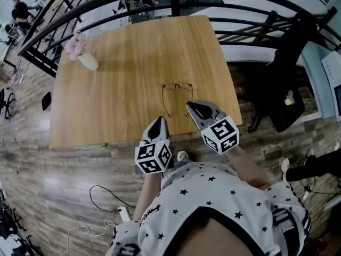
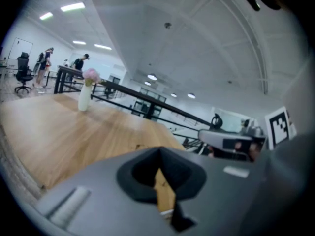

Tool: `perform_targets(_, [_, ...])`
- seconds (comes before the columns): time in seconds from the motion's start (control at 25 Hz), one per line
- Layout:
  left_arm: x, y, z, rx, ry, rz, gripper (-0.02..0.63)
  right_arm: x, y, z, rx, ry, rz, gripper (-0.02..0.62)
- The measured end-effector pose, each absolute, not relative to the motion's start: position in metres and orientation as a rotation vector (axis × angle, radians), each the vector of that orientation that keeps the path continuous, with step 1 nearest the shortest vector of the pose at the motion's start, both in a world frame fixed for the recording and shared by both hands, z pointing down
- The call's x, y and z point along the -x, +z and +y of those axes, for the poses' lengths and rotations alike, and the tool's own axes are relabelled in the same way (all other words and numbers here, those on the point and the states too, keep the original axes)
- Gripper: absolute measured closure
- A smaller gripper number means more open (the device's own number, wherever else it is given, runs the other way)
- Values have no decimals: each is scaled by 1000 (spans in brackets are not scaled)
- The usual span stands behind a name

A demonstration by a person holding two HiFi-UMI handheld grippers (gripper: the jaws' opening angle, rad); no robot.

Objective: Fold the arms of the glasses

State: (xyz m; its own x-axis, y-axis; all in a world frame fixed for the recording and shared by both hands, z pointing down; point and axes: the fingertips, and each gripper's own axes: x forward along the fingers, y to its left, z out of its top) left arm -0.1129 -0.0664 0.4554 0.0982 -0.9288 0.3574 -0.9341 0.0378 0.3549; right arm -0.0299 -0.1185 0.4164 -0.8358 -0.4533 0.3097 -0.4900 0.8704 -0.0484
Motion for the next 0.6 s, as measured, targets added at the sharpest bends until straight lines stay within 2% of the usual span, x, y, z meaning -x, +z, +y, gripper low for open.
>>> perform_targets(0.6, [140, 468, -120, -1861, 40, -1787, 600, 53, 447, -184, -724, 167, -2653, 577])
